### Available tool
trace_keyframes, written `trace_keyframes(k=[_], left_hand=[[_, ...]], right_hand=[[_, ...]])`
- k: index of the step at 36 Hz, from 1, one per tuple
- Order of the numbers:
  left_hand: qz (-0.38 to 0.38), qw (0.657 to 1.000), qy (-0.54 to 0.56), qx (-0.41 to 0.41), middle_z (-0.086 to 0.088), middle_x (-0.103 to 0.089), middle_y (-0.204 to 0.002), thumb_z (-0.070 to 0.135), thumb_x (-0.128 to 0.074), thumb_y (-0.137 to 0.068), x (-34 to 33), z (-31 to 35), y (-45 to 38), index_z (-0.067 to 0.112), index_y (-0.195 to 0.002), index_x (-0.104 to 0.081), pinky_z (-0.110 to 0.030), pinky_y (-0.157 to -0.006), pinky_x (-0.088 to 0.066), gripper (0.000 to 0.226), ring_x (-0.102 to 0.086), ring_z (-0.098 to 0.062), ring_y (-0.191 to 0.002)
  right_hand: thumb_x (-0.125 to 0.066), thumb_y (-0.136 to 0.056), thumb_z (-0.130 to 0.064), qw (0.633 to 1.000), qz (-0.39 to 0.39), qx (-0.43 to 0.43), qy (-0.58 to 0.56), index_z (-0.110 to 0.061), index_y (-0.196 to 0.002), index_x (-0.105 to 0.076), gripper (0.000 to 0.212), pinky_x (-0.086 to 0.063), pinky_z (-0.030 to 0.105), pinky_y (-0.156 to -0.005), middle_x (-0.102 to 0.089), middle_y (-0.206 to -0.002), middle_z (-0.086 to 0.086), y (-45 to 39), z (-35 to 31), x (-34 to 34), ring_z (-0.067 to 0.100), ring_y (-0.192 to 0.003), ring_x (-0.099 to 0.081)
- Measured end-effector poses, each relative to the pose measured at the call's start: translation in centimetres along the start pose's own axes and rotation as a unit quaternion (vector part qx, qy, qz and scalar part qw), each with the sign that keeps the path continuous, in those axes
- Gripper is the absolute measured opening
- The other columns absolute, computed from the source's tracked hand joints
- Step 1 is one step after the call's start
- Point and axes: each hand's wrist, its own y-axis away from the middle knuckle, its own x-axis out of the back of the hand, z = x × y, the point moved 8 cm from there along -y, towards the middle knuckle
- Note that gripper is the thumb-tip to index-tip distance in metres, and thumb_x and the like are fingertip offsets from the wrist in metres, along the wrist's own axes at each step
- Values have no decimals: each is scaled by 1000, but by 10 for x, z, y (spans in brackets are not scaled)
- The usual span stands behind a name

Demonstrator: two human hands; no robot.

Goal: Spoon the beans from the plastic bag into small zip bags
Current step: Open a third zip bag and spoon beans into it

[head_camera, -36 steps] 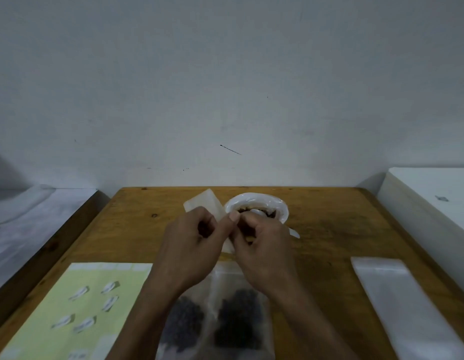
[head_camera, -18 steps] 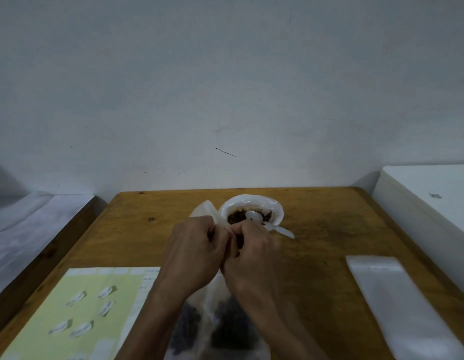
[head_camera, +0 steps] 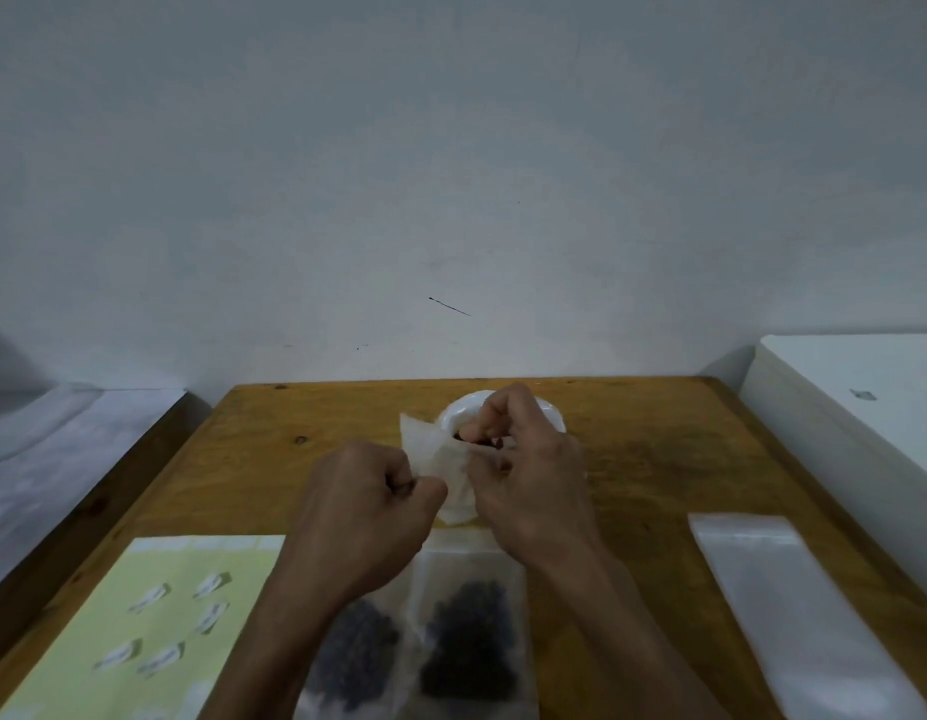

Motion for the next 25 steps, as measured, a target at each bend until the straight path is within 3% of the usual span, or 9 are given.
trace_keyframes(k=[3,5,7,9,11,15,20,23,25], left_hand=[[27,999,32,-24,-3,-56,-50,34,-77,-76,7,2,2,12,-59,-55,-35,-53,-54,35,-56,-13,-48],[35,997,40,-61,7,-56,-68,56,-79,-62,10,1,1,23,-80,-56,-24,-52,-47,44,-53,-10,-61],[17,995,-17,-102,12,-56,-106,74,-78,-45,8,-3,0,33,-115,-48,-20,-72,-47,87,-51,-3,-91],[-18,981,-115,-155,11,-39,-143,85,-70,-37,-3,-7,-1,31,-146,-29,-31,-102,-39,129,-38,-11,-128],[-39,963,-176,-198,4,-32,-156,89,-64,-43,-15,-9,-2,25,-152,-23,-44,-116,-29,133,-31,-18,-142],[-10,968,-146,-203,3,-59,-131,76,-64,-53,-12,-10,-5,32,-136,-34,-58,-106,-42,99,-56,-22,-118],[1,966,-144,-216,10,-63,-109,66,-65,-55,-8,-15,-8,27,-123,-55,-43,-92,-47,78,-59,-18,-98],[13,974,-108,-199,17,-55,-109,67,-64,-54,-4,-21,-10,22,-121,-62,-34,-86,-40,81,-52,-11,-98],[11,979,-104,-174,21,-48,-112,73,-63,-52,-1,-26,-14,24,-125,-59,-34,-85,-40,89,-45,-6,-101]], right_hand=[[-61,-91,-4,999,-13,25,42,-33,-89,-48,32,-57,19,-62,-59,-84,-15,0,-2,-4,1,-81,-60],[-63,-90,-4,999,-17,22,45,-34,-85,-52,32,-57,19,-62,-58,-83,-16,0,-1,-6,0,-82,-60],[-64,-90,-4,999,-26,14,15,-35,-84,-60,32,-59,24,-68,-64,-87,-15,-2,2,-7,2,-84,-62],[-64,-91,-4,998,-54,-4,-25,-29,-99,-71,28,-58,20,-77,-70,-101,-13,-2,3,-13,0,-94,-63],[-63,-93,-4,995,-88,-25,-47,-22,-119,-70,33,-56,16,-85,-68,-117,-12,-2,3,-21,0,-107,-62],[-67,-90,-8,991,-120,-33,-57,-25,-126,-66,40,-59,20,-80,-67,-115,-16,-2,2,-27,-3,-95,-65],[-75,-86,-15,991,-122,-50,-15,-24,-125,-66,41,-59,17,-66,-66,-117,-12,-4,9,-28,-2,-80,-66],[-75,-86,-21,990,-126,-53,-40,-28,-123,-67,39,-57,15,-68,-64,-111,-20,-5,11,-27,-5,-83,-65],[-74,-87,-24,995,-75,-51,-34,-28,-112,-72,25,-53,10,-71,-66,-103,-23,-7,17,-15,-8,-88,-63]])
